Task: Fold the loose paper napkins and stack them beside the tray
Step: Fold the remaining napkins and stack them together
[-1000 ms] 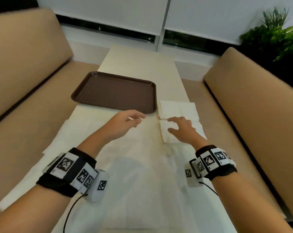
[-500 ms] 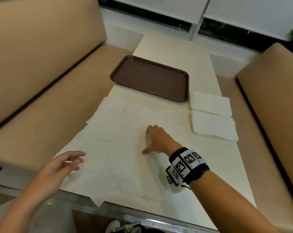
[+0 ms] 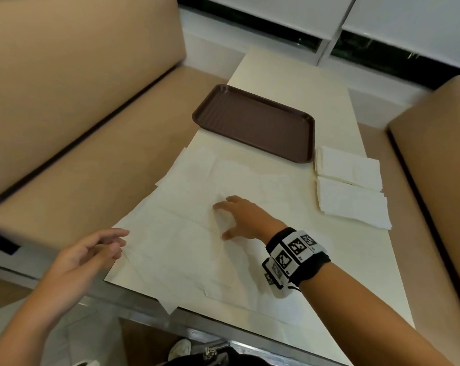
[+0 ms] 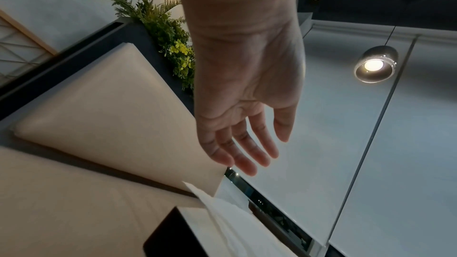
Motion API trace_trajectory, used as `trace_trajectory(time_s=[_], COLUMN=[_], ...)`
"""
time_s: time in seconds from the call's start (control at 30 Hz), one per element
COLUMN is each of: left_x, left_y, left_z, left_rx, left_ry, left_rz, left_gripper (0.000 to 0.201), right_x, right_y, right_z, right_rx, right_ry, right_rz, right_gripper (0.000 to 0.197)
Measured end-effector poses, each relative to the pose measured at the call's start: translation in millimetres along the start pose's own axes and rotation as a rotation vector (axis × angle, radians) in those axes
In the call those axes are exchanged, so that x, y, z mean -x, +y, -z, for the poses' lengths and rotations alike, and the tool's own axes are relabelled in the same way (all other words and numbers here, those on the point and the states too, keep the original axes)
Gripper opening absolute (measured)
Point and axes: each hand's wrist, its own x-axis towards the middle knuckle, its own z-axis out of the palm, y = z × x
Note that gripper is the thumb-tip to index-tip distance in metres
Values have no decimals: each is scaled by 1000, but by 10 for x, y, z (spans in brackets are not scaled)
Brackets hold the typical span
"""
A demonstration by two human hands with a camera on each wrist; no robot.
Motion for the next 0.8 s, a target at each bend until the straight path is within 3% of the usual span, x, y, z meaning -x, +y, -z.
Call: trace_trajectory(time_s=[0.1, 0.2, 0.33, 0.5, 0.6, 0.7, 0.8], left_x=[-9, -11, -19, -124, -340, -659, -903], left_y=[-16, -15, 17, 120, 295, 531, 793], left_z=[36, 54, 39, 49, 1, -227, -595], left_rx=[-18, -1, -5, -8, -5, 73, 178], left_ry=[7, 8, 14, 10, 21, -5, -239], left_rz=[-32, -45, -41, -71, -132, -198, -185], left_gripper=[41, 44, 41, 23, 43, 82, 112], right_x=[-40, -111, -198, -76, 220, 591, 944], right_y=[38, 12, -35, -80, -140, -181, -133], right_z=[66, 70, 30, 233, 538, 915, 1200], right_rx=[-83, -54, -70, -353, -590, -826, -1115], right_ry=[-38, 37, 102, 236, 359, 500, 603], right_rz=[-43, -82, -98, 96, 293, 461, 515], right_gripper=[62, 46, 54, 54, 52, 43, 38])
